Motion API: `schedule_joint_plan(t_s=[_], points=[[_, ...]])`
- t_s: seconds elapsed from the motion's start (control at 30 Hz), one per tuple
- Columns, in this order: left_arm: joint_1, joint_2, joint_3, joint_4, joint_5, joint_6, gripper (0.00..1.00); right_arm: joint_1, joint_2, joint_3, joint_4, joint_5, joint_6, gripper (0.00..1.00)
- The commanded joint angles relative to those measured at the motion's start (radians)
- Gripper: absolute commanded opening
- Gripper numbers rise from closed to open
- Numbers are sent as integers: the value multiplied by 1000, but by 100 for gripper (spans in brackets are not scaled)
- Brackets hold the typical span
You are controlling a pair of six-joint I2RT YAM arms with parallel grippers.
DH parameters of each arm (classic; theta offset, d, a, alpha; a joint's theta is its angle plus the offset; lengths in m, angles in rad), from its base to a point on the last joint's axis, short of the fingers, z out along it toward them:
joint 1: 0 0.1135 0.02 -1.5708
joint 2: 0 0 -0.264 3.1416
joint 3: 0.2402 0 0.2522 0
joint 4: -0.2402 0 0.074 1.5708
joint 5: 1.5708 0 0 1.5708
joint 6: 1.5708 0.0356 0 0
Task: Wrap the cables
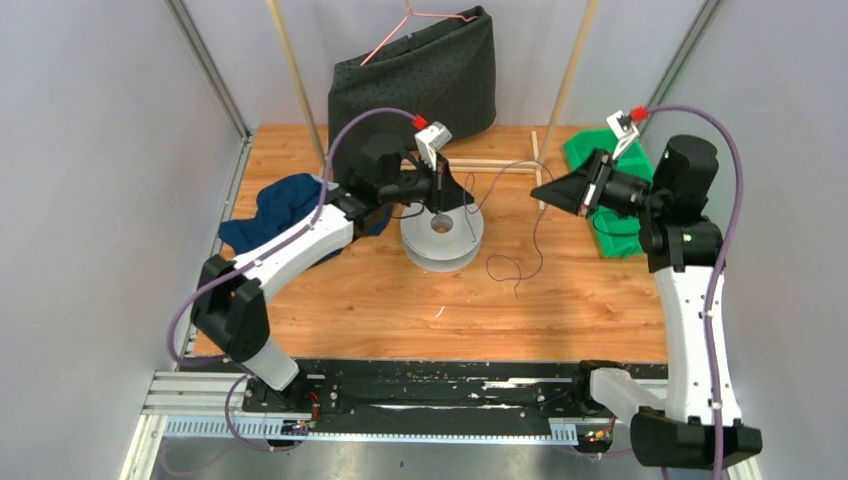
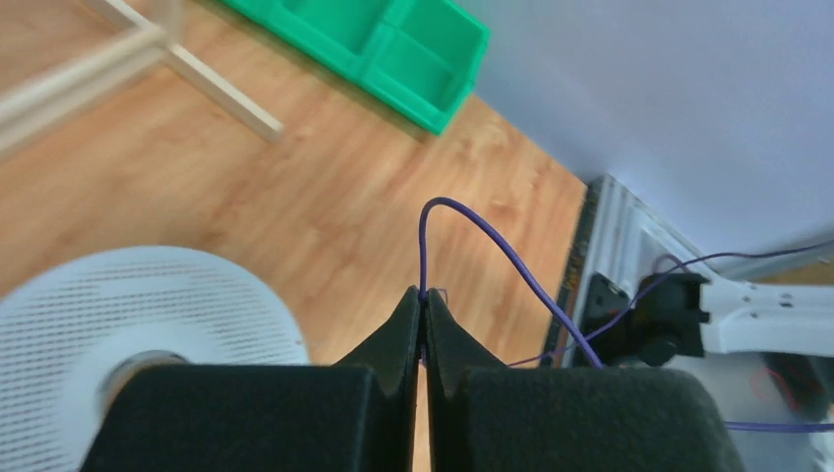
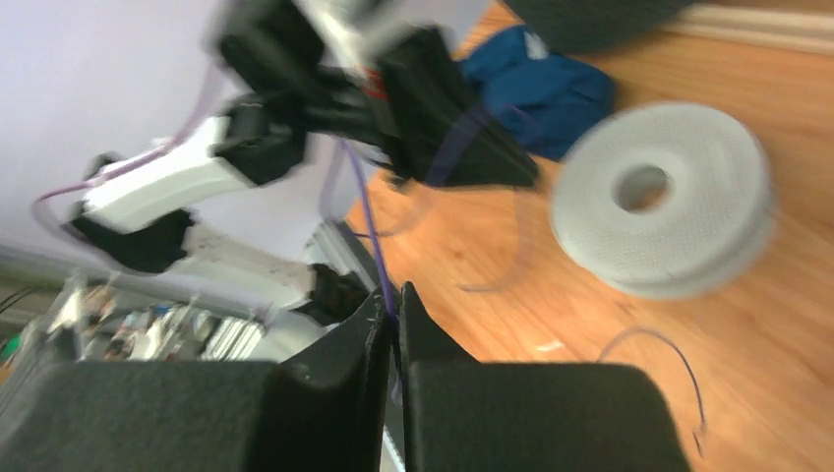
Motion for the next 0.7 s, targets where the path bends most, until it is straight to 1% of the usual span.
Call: schedule_joint_plan(t_s=[0.0, 0.03, 0.07, 0.1, 0.17, 0.27, 0.33, 0.4, 0.47, 0.5, 0.53, 0.6, 0.67], points=[[2, -99, 72, -213, -179, 171, 0, -51, -76, -71, -474, 269, -368, 23], [2, -106, 87, -222, -197, 176, 0, -51, -83, -91, -526, 353, -414, 38], [2, -112, 103, -231, -208, 182, 0, -51, -91, -109, -560, 428, -436, 49], [2, -116, 127, -243, -215, 190, 0, -51, -99, -117, -578, 457, -458, 57], [2, -123, 164, -270, -226, 213, 0, -51, -114, -95, -587, 453, -477, 65], [2, -135, 201, -308, -219, 273, 0, -51, -122, 9, -567, 338, -506, 73], [2, -141, 215, -322, -234, 305, 0, -51, -114, 65, -529, 267, -491, 78], [1, -147, 217, -319, -242, 318, 0, -48, -101, 82, -425, 231, -398, 78], [0, -151, 214, -303, -240, 316, 0, -23, -103, 37, -230, 217, -227, 78], [1, -153, 210, -292, -233, 313, 0, 32, -103, 5, -136, 230, -162, 78], [0, -154, 207, -281, -225, 309, 0, 85, -99, -11, -68, 265, -136, 78], [0, -156, 207, -276, -202, 316, 0, 183, -62, 8, -48, 367, -168, 78], [1, -156, 218, -294, -186, 332, 0, 246, -2, 54, -71, 418, -204, 78]])
